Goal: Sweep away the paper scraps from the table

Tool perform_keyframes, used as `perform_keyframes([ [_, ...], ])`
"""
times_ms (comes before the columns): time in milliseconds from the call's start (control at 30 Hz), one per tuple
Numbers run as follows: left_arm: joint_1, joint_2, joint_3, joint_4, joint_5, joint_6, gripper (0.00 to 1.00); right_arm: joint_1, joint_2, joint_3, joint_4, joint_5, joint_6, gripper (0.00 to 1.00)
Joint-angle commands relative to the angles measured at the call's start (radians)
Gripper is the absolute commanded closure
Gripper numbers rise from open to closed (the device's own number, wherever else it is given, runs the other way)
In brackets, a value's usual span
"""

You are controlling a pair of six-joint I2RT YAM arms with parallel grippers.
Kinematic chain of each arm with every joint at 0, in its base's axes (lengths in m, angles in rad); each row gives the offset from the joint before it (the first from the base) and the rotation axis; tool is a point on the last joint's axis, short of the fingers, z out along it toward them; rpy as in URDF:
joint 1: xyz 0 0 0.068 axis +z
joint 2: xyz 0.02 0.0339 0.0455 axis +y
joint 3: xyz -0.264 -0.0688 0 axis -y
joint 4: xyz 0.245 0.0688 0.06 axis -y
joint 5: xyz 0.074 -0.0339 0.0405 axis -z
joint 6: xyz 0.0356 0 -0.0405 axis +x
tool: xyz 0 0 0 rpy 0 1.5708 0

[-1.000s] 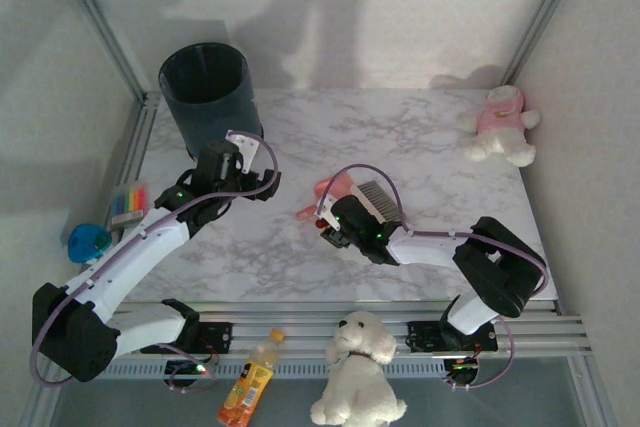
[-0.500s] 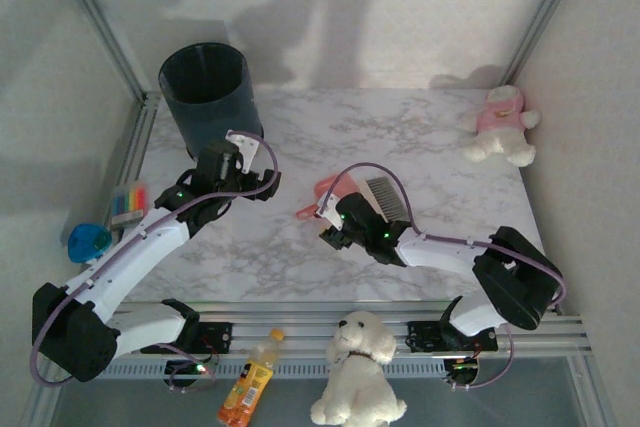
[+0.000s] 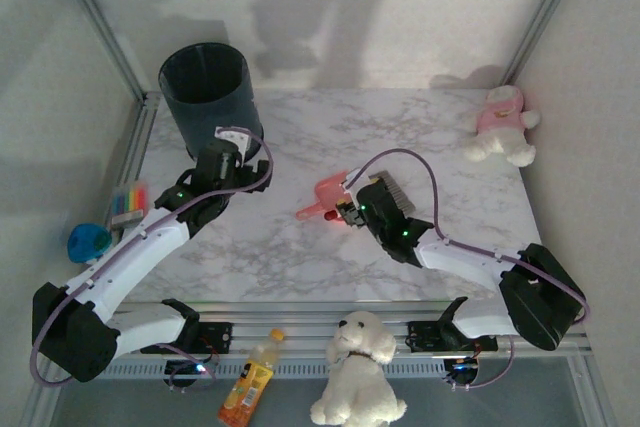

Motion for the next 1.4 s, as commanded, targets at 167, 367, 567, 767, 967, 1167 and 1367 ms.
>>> perform_keyframes([
  [167, 0.011, -0.081, -0.192, 0.279, -0.371, -0.062, 0.0, -0.044, -0.027, 0.015, -0.059, 0.35, 0.123, 0.22],
  [367, 0.055, -0.113, -0.344, 0.46, -0.427, -0.039, 0.0, -0.113, -0.047, 0.007, -0.118, 0.418, 0.177, 0.22],
  [567, 0.142, -0.117, -0.522, 0.705, -0.302, 0.015, 0.0, -0.199, -0.045, 0.0, -0.175, 0.468, 0.216, 0.22],
  [767, 0.247, -0.106, -0.669, 0.957, -0.112, 0.07, 0.0, -0.294, -0.066, -0.038, -0.111, 0.402, 0.183, 0.21],
  [967, 0.338, -0.02, -0.7, 1.063, 0.043, 0.057, 0.01, -0.399, -0.096, -0.121, 0.006, 0.265, 0.176, 0.21],
  [1167, 0.41, 0.1, -0.71, 1.176, 0.156, 0.046, 0.01, -0.476, -0.103, -0.197, 0.136, 0.157, 0.165, 0.2],
  [1367, 0.462, 0.168, -0.688, 1.253, 0.255, 0.055, 0.01, -0.556, -0.088, -0.293, 0.302, 0.017, 0.152, 0.18],
])
